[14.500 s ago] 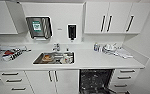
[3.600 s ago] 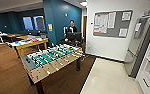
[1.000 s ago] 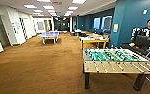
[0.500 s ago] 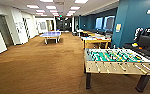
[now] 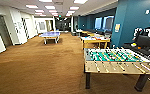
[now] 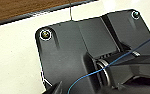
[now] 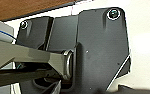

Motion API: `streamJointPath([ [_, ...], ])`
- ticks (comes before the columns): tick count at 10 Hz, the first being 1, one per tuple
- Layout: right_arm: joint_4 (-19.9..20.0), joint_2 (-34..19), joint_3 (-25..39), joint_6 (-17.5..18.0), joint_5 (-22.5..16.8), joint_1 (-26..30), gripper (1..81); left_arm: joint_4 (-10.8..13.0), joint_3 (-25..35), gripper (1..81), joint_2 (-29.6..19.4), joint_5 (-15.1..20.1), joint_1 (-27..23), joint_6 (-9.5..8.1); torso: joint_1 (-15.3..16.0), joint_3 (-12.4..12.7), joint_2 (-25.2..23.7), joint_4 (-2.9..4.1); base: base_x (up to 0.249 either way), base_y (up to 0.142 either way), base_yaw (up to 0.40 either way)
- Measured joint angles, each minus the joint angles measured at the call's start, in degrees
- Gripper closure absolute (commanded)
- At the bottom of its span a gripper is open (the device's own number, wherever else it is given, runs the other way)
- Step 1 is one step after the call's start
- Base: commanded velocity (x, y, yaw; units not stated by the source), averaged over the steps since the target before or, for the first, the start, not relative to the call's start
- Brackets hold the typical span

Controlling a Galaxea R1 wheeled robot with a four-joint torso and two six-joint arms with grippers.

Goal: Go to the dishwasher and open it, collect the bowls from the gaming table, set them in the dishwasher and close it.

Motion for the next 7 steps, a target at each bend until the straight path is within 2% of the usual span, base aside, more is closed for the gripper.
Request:
streamJointPath([
  [7, 0.0, 0.0, 0.0, 0.0, 0.0, 0.0, 1.0, 0.0, 0.0, 1.0, 0.0, 0.0, 0.0, -0.59, 0.0, 0.0, 0.0, 0.00, 0.000, 0.000, 0.000],
])
